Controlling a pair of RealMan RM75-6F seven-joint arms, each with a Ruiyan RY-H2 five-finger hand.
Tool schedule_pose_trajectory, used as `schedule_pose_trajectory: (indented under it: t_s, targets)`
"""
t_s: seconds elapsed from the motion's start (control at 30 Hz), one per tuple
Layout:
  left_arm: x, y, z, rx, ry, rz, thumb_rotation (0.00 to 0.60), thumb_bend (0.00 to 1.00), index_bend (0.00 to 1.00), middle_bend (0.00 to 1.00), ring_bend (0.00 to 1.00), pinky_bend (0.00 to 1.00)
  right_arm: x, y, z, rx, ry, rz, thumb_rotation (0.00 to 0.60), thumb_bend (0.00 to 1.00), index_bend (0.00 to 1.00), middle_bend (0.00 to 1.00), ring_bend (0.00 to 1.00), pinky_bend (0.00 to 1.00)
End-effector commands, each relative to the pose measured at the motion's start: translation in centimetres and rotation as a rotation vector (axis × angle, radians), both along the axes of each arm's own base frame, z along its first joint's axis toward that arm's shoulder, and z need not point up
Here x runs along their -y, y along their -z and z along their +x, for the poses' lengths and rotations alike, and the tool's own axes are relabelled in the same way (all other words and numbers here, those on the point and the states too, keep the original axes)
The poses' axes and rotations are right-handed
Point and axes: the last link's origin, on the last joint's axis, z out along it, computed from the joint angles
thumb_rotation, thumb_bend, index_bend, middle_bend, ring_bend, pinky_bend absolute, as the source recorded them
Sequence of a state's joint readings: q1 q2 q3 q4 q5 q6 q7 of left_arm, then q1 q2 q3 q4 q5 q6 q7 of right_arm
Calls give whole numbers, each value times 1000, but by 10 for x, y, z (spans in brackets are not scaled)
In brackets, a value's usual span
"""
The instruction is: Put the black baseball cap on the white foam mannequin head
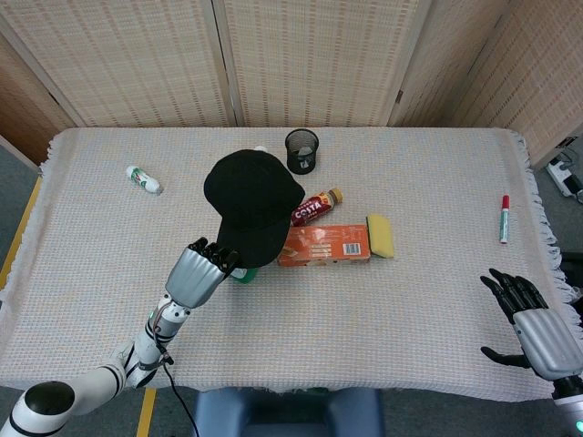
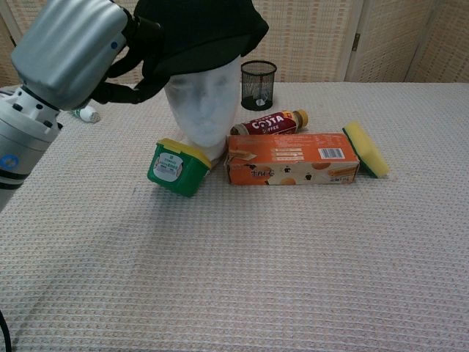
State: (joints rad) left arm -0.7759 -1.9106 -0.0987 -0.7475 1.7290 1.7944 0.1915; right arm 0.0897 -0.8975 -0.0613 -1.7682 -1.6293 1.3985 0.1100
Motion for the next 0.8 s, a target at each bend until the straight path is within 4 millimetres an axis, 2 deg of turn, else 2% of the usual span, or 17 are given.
schedule_pose_trajectory:
  t_s: [0.03,0.17,0.23,0.4,0.53,0.67,0.73,0.8]
  targets:
    - [4,8,-8,-13,-14,-16,600,472,630,1000,1000,1000,0,3,1,-3,0,8,600,46,0,0,0,0]
    - [7,8,-13,-1,-19,-26,600,302,131,1000,1000,1000,0,6,1,-9,1,15,600,47,0,0,0,0]
    - [8,6,-14,11,-13,-28,600,256,11,1000,1000,1000,1,7,1,-11,3,15,600,47,0,0,0,0]
    - [13,-3,-17,54,-20,-27,600,156,0,1000,997,1000,1,9,1,-14,4,21,600,47,0,0,0,0]
    - [24,-15,-29,88,-53,-40,600,113,0,996,971,1000,1,8,1,-14,3,18,600,48,0,0,0,0]
    - [41,-37,-60,112,-168,-67,600,78,0,937,916,1000,0,7,1,-15,4,13,600,47,0,0,0,0]
    - [51,-49,-76,105,-241,-75,600,64,0,874,864,1000,-1,7,2,-16,1,10,600,48,0,0,0,0]
    - [63,-62,-94,88,-342,-93,600,52,0,763,756,997,-2,7,2,-16,0,7,600,48,0,0,0,0]
